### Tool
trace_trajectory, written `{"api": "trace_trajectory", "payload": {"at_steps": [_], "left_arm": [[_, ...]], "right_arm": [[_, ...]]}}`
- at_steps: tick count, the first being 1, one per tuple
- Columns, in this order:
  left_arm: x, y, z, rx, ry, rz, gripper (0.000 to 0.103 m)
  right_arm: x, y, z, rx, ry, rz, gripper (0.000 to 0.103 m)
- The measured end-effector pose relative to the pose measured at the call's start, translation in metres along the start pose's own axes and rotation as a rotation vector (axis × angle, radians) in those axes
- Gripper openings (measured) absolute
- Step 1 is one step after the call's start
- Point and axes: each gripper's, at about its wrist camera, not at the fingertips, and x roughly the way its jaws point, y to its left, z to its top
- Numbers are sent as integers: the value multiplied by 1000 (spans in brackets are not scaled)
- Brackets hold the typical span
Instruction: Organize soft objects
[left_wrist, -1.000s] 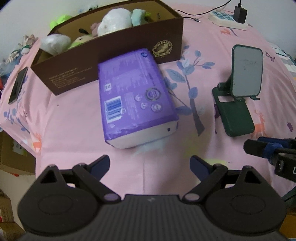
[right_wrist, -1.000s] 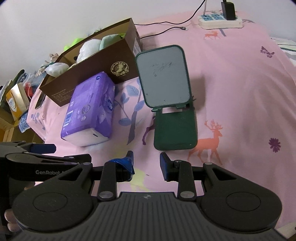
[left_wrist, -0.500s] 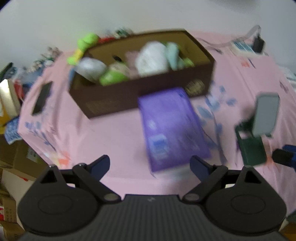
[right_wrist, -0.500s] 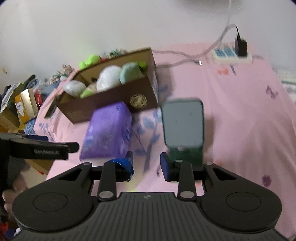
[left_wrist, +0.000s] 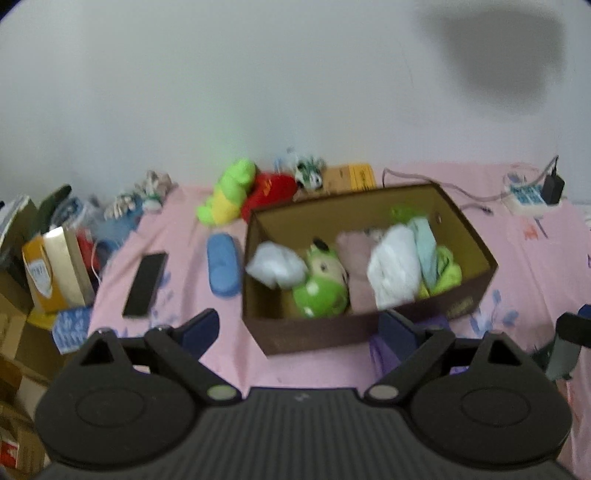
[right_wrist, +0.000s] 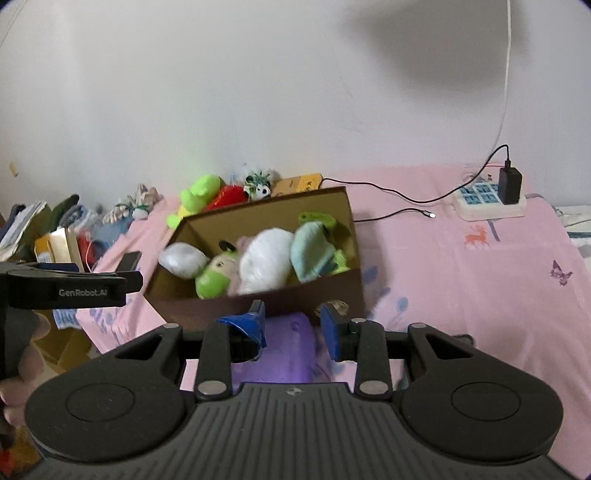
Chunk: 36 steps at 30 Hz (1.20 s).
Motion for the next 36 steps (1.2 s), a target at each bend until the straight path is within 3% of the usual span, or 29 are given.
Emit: {"api": "trace_trajectory", "payload": {"at_steps": [5, 15, 26, 36], "left_arm": [[5, 14, 11, -6, -39, 16, 92], [28, 35, 9, -65, -14, -10, 92], [56, 48, 4, -98, 17, -46, 92], [67, 47, -7, -136, 35, -62, 92]], "right_arm": [[5, 25, 11, -28, -47, -27, 17], [29, 60, 19, -47, -58, -96, 17], [61, 70, 15, -53, -16, -185, 18], [77, 68, 16, -64, 15, -213, 18]]}}
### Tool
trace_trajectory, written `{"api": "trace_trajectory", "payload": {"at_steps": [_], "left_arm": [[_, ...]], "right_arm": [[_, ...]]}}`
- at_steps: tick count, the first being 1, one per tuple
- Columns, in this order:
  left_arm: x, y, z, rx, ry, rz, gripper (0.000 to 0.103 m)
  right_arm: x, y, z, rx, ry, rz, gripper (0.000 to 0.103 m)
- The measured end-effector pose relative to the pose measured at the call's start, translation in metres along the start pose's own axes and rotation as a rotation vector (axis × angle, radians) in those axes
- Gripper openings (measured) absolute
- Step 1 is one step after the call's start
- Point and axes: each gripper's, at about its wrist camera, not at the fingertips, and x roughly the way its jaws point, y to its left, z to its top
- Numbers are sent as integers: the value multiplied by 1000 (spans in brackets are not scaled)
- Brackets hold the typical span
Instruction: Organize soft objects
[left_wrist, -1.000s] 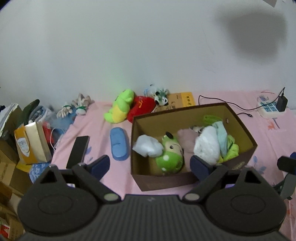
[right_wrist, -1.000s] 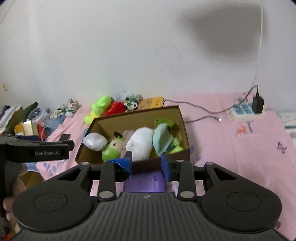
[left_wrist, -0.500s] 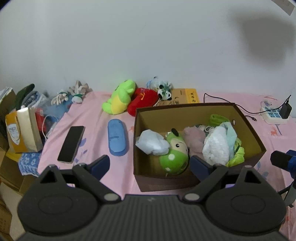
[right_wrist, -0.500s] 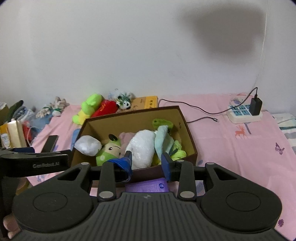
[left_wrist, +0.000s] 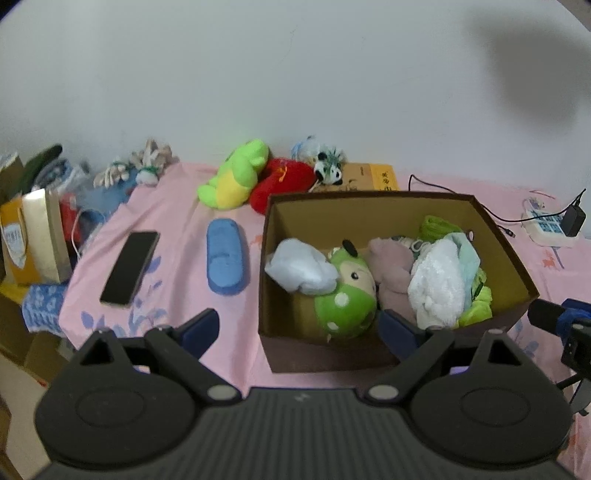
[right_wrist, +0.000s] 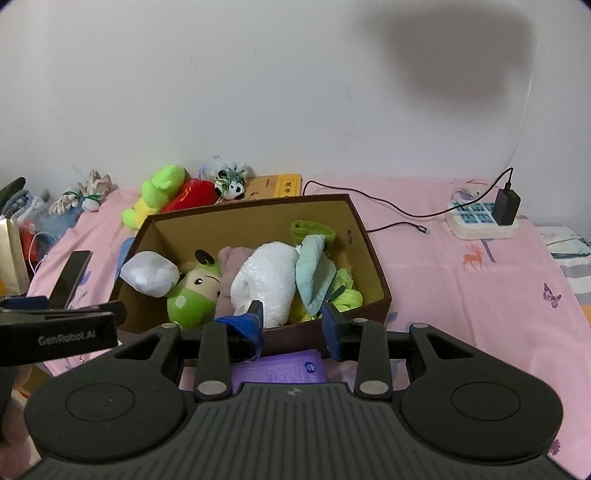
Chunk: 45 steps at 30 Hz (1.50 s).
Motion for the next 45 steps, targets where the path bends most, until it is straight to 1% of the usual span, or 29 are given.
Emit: {"api": "trace_trajectory", "payload": {"at_steps": [5, 11, 15, 25, 31, 35, 45], "left_arm": [[2, 2, -4, -31, 6, 24, 92], [1, -3, -5, -22, -5, 48, 92], [3, -6, -3, -24, -13, 81, 92], [8, -14, 0, -18, -14, 116, 92], [8, -17, 0, -19, -18, 114, 92], [9, -17, -2, -30, -5, 99, 92], [12, -13, -4, -39, 16, 90, 92]], "right_arm": [[8, 0, 1, -19, 9, 4, 18], [16, -4, 3, -18, 20, 18, 18], [21, -9, 4, -12, 26, 28, 18], [32, -16, 3, 9, 42, 54, 18], [34, -18, 3, 8, 52, 72, 18], [33, -18, 3, 9, 52, 80, 18], [31, -17, 2, -2, 38, 75, 18]]}}
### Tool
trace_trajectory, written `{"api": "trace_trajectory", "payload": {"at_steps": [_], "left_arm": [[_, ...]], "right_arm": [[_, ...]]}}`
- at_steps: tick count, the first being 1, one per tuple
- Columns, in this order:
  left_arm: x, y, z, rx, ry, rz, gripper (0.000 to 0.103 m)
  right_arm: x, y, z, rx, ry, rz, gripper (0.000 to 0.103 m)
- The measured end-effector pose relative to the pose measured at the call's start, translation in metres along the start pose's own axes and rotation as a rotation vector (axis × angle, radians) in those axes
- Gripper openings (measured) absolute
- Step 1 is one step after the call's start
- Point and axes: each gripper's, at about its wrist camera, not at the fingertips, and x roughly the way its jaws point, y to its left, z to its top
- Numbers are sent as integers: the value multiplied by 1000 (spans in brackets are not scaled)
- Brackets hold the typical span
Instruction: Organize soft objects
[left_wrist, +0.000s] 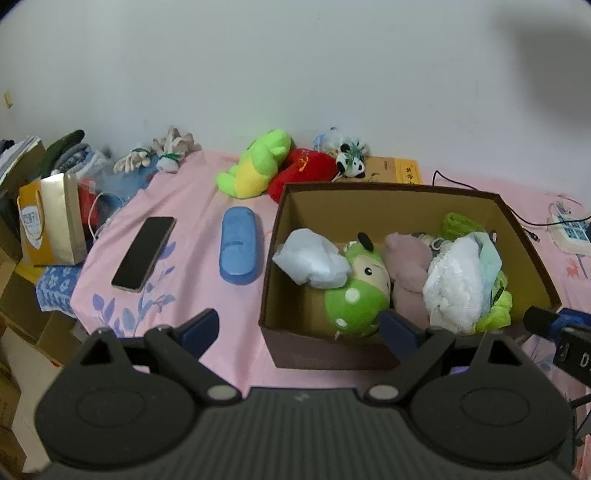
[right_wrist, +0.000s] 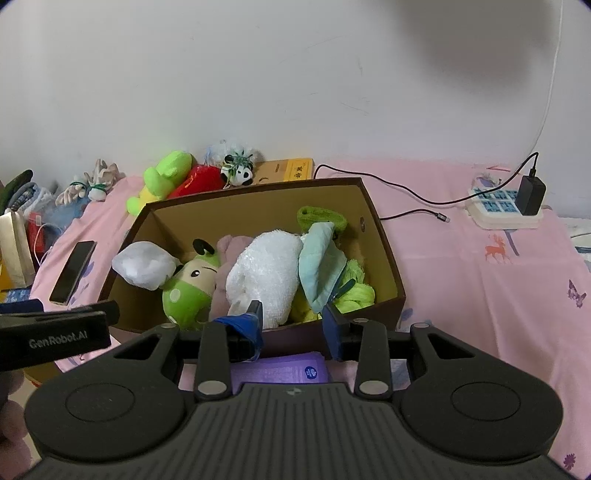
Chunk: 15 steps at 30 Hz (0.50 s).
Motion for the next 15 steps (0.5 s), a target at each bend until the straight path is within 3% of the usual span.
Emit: {"api": "trace_trajectory", "payload": {"at_steps": [15], "left_arm": [[-6, -2, 11, 38, -41, -11, 92]], "right_arm": [[1, -2, 5, -10, -12, -55, 19]]}}
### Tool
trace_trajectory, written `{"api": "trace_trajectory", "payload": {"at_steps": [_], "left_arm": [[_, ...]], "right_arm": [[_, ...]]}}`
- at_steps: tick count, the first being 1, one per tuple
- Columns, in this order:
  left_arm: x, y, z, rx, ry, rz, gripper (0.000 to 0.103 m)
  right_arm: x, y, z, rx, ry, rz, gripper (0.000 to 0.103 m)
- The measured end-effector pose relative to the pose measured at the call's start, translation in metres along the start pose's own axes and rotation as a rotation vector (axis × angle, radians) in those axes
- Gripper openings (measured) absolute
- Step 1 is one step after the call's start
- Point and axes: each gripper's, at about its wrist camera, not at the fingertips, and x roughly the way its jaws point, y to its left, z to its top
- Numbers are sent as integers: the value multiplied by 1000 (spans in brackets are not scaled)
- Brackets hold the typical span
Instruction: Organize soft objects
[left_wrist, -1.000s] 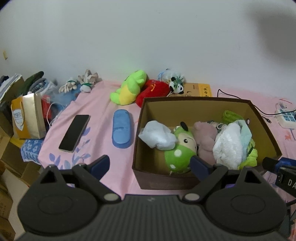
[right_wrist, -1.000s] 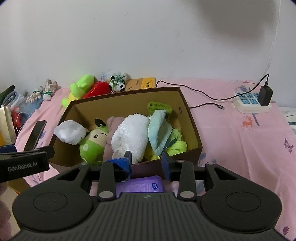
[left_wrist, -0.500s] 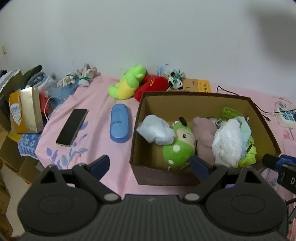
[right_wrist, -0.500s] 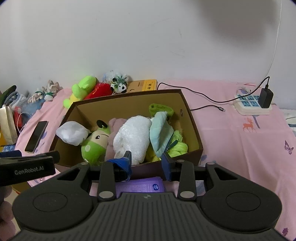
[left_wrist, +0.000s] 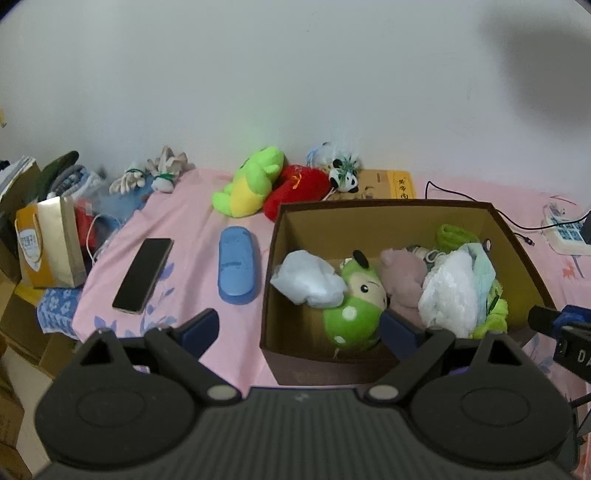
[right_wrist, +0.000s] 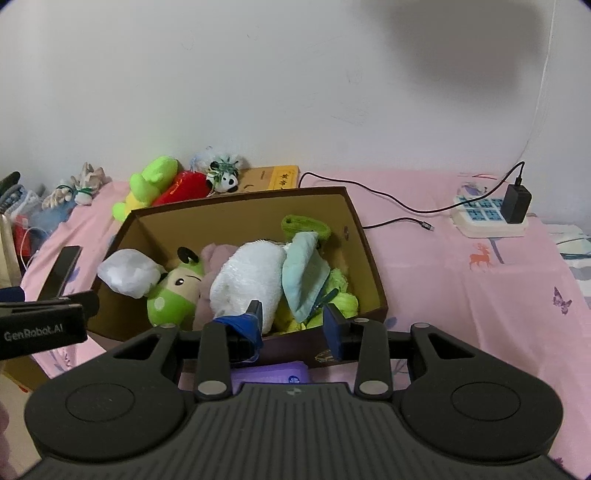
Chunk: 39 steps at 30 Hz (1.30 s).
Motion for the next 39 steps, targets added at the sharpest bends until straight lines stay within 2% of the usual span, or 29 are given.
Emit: {"api": "trace_trajectory", "payload": {"at_steps": [4, 12, 28, 39], "left_arm": [[5, -1, -3, -4, 31, -16, 92], [13, 1, -8, -12, 74, 4, 92], [12, 4, -8, -23, 59, -4, 92], [7, 2, -11, -18, 41, -49, 92]], "right_arm": [[1, 2, 0, -12, 9, -10, 19], [3, 7, -1, -30, 19, -12, 20], [0, 8, -1, -23, 8, 2, 21], [-2, 11, -2, -27, -3, 19, 21]]}}
